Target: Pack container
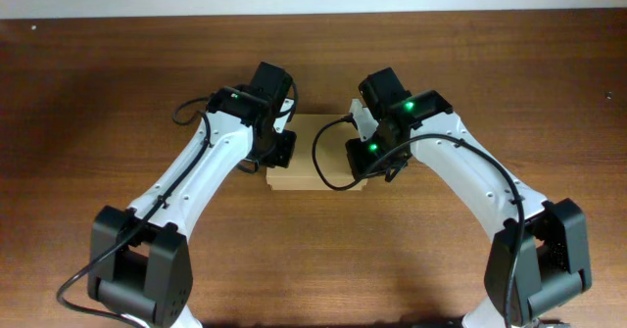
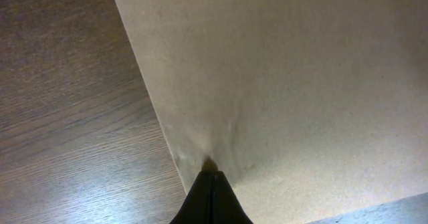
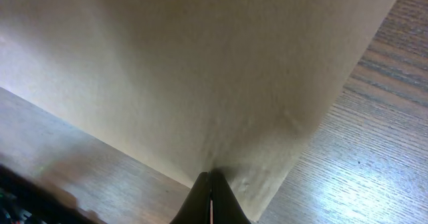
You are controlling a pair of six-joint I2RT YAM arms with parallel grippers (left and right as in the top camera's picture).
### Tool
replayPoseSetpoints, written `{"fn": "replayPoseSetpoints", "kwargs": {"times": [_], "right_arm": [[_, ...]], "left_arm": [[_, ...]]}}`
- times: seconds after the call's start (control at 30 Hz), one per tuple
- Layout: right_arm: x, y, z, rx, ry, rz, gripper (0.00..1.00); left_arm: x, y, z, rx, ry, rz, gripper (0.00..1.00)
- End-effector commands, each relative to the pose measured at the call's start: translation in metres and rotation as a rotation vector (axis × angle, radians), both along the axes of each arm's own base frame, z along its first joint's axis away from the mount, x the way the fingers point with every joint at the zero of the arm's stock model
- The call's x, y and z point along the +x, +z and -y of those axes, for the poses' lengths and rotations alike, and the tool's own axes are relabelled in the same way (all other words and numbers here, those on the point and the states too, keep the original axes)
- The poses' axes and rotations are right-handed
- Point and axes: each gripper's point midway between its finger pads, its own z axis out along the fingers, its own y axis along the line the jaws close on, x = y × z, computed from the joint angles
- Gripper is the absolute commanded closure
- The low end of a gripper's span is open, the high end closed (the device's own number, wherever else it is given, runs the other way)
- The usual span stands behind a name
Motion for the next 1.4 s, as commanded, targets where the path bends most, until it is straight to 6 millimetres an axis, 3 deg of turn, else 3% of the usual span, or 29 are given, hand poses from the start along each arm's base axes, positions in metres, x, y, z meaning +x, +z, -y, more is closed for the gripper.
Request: {"fn": "replayPoseSetpoints", "kwargs": {"times": [0.0, 0.13, 0.27, 0.37, 0.47, 0.57, 0.67, 0.8, 0.93, 1.07, 1.13, 1.2, 1.23, 1.27, 1.3, 1.37], "right_arm": [[-0.004, -0.010, 0.002, -0.010, -0.005, -0.020, 0.96], [-0.001, -0.006, 0.001, -0.003, -0.006, -0.003, 0.96], [0.013, 0.024, 0.000, 0.023, 0.010, 0.095, 0.96], [0.034, 0.068, 0.014, 0.007, -0.033, 0.223, 0.96], [0.055, 0.122, 0.045, -0.063, -0.111, 0.372, 0.96], [0.069, 0.179, 0.078, -0.125, -0.164, 0.518, 0.96], [0.072, 0.240, 0.111, -0.171, -0.251, 0.650, 0.96], [0.063, 0.318, 0.136, -0.147, -0.322, 0.827, 0.96], [0.040, 0.397, 0.150, -0.090, -0.385, 1.037, 0.95], [0.006, 0.458, 0.156, -0.033, -0.417, 1.216, 0.87], [-0.011, 0.478, 0.159, -0.011, -0.426, 1.277, 0.85], [-0.028, 0.493, 0.162, 0.008, -0.434, 1.328, 0.70], [-0.036, 0.498, 0.163, 0.014, -0.437, 1.346, 0.58], [-0.043, 0.502, 0.164, 0.020, -0.439, 1.362, 0.27], [-0.049, 0.506, 0.165, 0.025, -0.441, 1.375, 0.01], [-0.062, 0.511, 0.166, 0.034, -0.444, 1.398, 0.01]], "left_arm": [[-0.004, -0.019, 0.000, 0.010, -0.017, -0.055, 0.99], [-0.003, -0.014, 0.001, 0.008, -0.016, -0.049, 0.98], [0.010, 0.022, -0.002, 0.005, -0.001, 0.015, 0.98], [0.034, 0.071, -0.014, 0.025, 0.037, 0.135, 0.98], [0.054, 0.123, -0.028, 0.023, 0.084, 0.251, 0.99], [0.070, 0.174, -0.049, 0.016, 0.146, 0.366, 0.99], [0.079, 0.218, -0.082, 0.048, 0.231, 0.476, 0.98], [0.079, 0.271, -0.122, 0.090, 0.280, 0.601, 0.97], [0.069, 0.322, -0.149, 0.076, 0.347, 0.726, 0.93], [0.048, 0.377, -0.169, 0.054, 0.406, 0.883, 0.84], [0.036, 0.400, -0.177, 0.046, 0.428, 0.952, 0.79], [0.023, 0.418, -0.183, 0.042, 0.448, 1.008, 0.69], [0.016, 0.426, -0.187, 0.044, 0.460, 1.033, 0.38], [0.009, 0.432, -0.191, 0.055, 0.476, 1.052, 0.13], [0.001, 0.438, -0.198, 0.077, 0.501, 1.073, 0.00], [-0.013, 0.447, -0.210, 0.126, 0.550, 1.102, 0.00]]}}
